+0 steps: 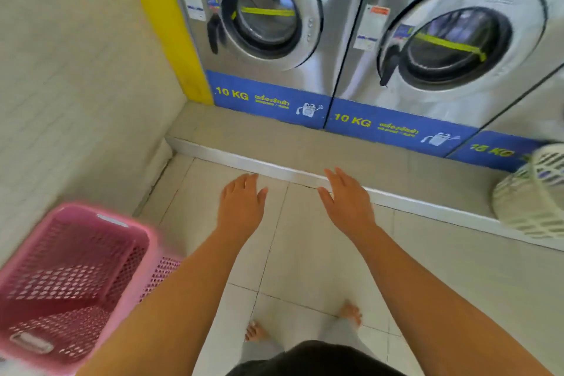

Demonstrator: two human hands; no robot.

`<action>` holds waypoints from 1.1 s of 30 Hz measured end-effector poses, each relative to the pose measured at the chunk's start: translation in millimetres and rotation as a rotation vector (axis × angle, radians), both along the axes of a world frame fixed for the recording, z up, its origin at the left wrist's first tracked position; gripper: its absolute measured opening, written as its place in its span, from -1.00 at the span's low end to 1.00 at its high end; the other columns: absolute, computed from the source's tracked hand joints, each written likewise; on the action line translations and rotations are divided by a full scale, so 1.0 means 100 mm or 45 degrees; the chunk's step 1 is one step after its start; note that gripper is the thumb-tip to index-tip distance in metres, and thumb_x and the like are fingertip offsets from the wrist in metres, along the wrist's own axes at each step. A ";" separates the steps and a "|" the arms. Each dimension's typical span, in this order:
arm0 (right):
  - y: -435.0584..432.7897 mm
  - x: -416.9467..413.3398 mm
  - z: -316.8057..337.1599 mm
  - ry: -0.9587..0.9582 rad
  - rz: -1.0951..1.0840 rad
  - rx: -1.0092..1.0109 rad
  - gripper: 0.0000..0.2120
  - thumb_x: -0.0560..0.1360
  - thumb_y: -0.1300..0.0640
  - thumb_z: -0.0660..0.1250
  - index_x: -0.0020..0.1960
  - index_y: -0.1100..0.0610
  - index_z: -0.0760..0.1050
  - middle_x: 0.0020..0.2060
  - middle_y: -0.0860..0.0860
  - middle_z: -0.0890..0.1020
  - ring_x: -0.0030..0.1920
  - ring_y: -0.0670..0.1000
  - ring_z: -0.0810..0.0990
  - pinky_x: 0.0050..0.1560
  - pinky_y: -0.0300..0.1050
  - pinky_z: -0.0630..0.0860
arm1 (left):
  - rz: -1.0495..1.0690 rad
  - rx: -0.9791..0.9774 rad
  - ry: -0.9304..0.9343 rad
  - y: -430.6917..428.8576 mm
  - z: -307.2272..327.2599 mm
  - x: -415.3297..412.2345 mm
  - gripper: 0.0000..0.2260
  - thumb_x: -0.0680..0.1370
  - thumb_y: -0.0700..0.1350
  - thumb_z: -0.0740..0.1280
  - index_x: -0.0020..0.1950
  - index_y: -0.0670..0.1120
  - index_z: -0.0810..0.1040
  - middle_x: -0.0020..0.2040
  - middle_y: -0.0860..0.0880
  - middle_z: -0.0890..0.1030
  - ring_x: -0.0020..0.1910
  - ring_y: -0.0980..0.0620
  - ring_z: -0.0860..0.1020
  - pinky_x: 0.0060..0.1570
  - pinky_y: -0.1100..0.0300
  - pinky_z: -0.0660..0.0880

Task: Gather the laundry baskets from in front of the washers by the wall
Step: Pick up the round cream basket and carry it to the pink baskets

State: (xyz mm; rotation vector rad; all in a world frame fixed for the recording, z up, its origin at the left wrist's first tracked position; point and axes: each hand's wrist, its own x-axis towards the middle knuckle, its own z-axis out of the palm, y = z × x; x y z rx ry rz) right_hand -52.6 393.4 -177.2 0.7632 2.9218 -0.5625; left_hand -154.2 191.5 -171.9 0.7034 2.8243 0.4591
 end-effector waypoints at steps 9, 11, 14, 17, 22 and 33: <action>1.92 1.38 0.05 -0.003 -0.405 -0.039 -0.52 0.60 -0.08 0.13 0.48 0.04 0.27 0.49 0.08 0.29 0.43 0.13 0.32 0.40 0.03 0.25 | -0.328 0.077 -0.050 2.45 0.01 0.82 -0.62 0.60 -0.03 0.22 0.33 -0.22 0.45 0.25 -0.25 0.54 0.22 -0.26 0.49 0.24 -0.04 0.39; 2.33 1.71 0.05 -0.006 -0.491 -0.054 -0.52 0.60 -0.09 0.12 0.48 0.02 0.26 0.49 0.06 0.29 0.44 0.12 0.31 0.40 0.03 0.25 | -0.394 0.074 -0.089 2.99 -0.01 1.08 -0.62 0.60 -0.04 0.22 0.34 -0.22 0.44 0.26 -0.25 0.53 0.23 -0.26 0.48 0.25 -0.03 0.36; 2.91 2.18 0.05 -0.019 -0.610 -0.059 -0.52 0.60 -0.10 0.10 0.49 0.01 0.24 0.50 0.03 0.27 0.45 0.10 0.28 0.40 0.03 0.24 | -0.494 0.086 -0.141 3.75 -0.03 1.45 -0.63 0.60 -0.06 0.22 0.36 -0.20 0.43 0.28 -0.24 0.52 0.25 -0.25 0.47 0.26 -0.02 0.34; 3.42 2.61 0.02 -0.023 -0.739 -0.087 -0.51 0.61 -0.10 0.07 0.50 0.02 0.20 0.51 0.03 0.24 0.47 0.10 0.25 0.41 0.03 0.21 | -0.609 0.057 -0.166 4.42 -0.07 1.75 -0.65 0.60 -0.06 0.20 0.34 -0.19 0.43 0.28 -0.23 0.51 0.22 -0.25 0.47 0.21 -0.01 0.36; 4.19 3.15 -0.12 -0.047 -0.939 -0.116 -0.51 0.61 -0.11 0.06 0.50 0.01 0.19 0.52 0.02 0.23 0.48 0.08 0.24 0.43 0.04 0.21 | -0.776 0.001 -0.188 5.46 -0.21 2.08 -0.66 0.61 -0.03 0.17 0.32 -0.17 0.43 0.26 -0.21 0.52 0.19 -0.25 0.48 0.16 -0.02 0.37; 6.02 3.80 -0.51 -0.034 -1.321 -0.202 -0.51 0.60 -0.10 0.09 0.49 0.02 0.21 0.50 0.02 0.26 0.47 0.10 0.26 0.42 0.09 0.25 | -0.954 -0.076 -0.273 7.78 -0.56 2.60 -0.59 0.62 0.00 0.16 0.42 -0.16 0.33 0.34 -0.19 0.46 0.28 -0.19 0.44 0.25 -0.01 0.35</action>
